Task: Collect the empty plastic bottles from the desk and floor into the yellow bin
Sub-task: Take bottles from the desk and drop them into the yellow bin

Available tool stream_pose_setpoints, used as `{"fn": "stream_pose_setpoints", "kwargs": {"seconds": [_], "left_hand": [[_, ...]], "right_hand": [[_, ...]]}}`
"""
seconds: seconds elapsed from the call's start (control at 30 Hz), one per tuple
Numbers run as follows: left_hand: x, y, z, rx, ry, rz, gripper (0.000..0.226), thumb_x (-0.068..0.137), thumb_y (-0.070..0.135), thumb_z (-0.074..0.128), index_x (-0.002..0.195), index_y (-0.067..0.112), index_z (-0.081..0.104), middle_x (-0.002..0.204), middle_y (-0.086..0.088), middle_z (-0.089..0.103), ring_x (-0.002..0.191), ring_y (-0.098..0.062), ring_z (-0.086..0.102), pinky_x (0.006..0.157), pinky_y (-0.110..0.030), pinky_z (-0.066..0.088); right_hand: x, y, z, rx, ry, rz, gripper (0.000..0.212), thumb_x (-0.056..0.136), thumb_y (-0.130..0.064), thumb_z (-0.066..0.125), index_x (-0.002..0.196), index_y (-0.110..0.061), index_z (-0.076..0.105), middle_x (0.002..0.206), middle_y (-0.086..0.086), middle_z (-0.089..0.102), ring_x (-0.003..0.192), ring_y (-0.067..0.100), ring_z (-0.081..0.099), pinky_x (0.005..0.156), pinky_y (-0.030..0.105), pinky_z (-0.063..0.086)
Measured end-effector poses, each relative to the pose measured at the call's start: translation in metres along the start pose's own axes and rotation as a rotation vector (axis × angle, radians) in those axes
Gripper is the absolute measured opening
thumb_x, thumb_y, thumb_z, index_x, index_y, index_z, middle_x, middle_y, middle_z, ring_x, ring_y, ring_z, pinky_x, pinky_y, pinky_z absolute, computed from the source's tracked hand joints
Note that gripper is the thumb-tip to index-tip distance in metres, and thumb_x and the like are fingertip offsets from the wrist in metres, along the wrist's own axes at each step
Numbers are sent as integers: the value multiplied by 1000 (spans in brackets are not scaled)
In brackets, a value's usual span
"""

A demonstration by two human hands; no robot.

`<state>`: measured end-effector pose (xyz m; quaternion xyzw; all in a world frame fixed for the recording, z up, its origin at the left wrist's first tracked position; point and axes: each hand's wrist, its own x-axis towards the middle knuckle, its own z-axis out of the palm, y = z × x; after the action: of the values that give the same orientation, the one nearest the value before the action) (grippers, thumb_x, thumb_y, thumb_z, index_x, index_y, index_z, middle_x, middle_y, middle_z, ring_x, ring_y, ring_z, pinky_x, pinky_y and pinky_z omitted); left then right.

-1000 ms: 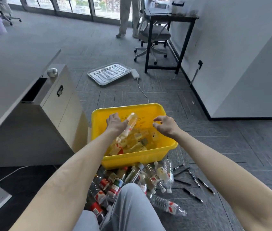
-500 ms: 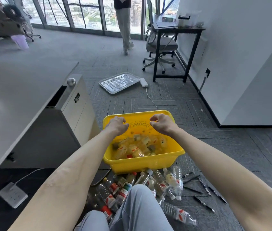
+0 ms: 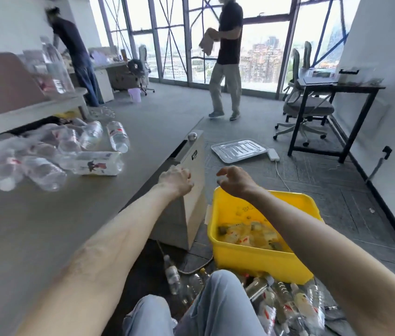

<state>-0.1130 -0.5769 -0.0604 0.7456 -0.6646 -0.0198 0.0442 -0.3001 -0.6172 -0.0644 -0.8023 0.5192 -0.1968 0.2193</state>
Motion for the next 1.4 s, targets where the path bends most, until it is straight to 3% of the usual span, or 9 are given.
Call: {"fn": "stream_pose_setpoints", "kwargs": {"seconds": [0.23, 0.37, 0.5, 0.57, 0.73, 0.97, 1.1, 1.27, 1.4], "left_hand": [[-74, -94, -64, -55, 211, -128, 36, 94, 28, 42, 121, 18, 63, 137, -4, 49, 129, -26, 46, 103, -37, 40], [-130, -152, -81, -42, 289, -235, 34, 94, 27, 45, 122, 16, 60, 137, -6, 49, 126, -28, 46, 96, -37, 44], [-185, -204, -88, -51, 359, -352, 29, 95, 28, 47, 117, 16, 62, 133, -4, 52, 119, -24, 50, 86, -32, 43], [-212, -229, -90, -47, 382, -412, 28, 96, 29, 49, 117, 17, 62, 132, -2, 53, 120, -22, 49, 89, -32, 42], [-258, -279, -97, -30, 454, -513, 33, 94, 29, 48, 122, 18, 62, 133, 0, 54, 123, -22, 48, 98, -32, 42], [-295, -327, -100, -71, 515, -609, 31, 96, 29, 48, 121, 19, 63, 134, 2, 54, 127, -19, 45, 99, -30, 40], [-297, -342, -93, -110, 487, -658, 29, 96, 28, 48, 120, 20, 63, 133, 3, 54, 127, -19, 45, 97, -31, 41], [-274, -350, -88, -201, 469, -687, 28, 96, 30, 48, 118, 21, 62, 131, 2, 54, 128, -18, 45, 97, -31, 41], [-239, -347, -79, -256, 428, -715, 30, 95, 32, 48, 120, 20, 60, 132, -1, 54, 124, -21, 49, 98, -33, 44]], "right_hand": [[5, -125, 37, -39, -25, -265, 30, 89, -17, 58, 116, -14, 68, 122, 14, 64, 116, 31, 59, 92, 33, 45], [4, -192, 68, -9, -56, -394, 34, 90, -26, 59, 123, -18, 64, 126, 10, 59, 116, 30, 57, 93, 32, 43], [3, -257, 102, 38, -58, -516, 32, 86, -21, 62, 117, -16, 68, 124, 11, 63, 112, 31, 60, 91, 33, 46], [3, -289, 121, 10, -62, -566, 36, 86, -26, 63, 120, -16, 66, 127, 11, 63, 114, 30, 60, 94, 34, 46], [18, -347, 154, -87, -123, -569, 55, 88, -33, 59, 138, -14, 48, 135, 18, 51, 116, 36, 55, 86, 42, 50], [48, -384, 195, -154, -185, -463, 89, 76, -56, 63, 149, -23, 24, 131, 20, 49, 121, 41, 50, 90, 49, 51], [47, -384, 205, -127, -175, -421, 90, 75, -52, 72, 147, -17, 30, 133, 17, 52, 122, 36, 52, 88, 43, 48], [54, -379, 209, -79, -166, -419, 71, 82, -47, 62, 141, -16, 39, 118, 16, 60, 106, 36, 60, 75, 36, 46], [51, -376, 198, 47, -88, -381, 70, 83, -52, 58, 143, -21, 40, 123, 15, 60, 109, 33, 59, 77, 35, 44]]}}
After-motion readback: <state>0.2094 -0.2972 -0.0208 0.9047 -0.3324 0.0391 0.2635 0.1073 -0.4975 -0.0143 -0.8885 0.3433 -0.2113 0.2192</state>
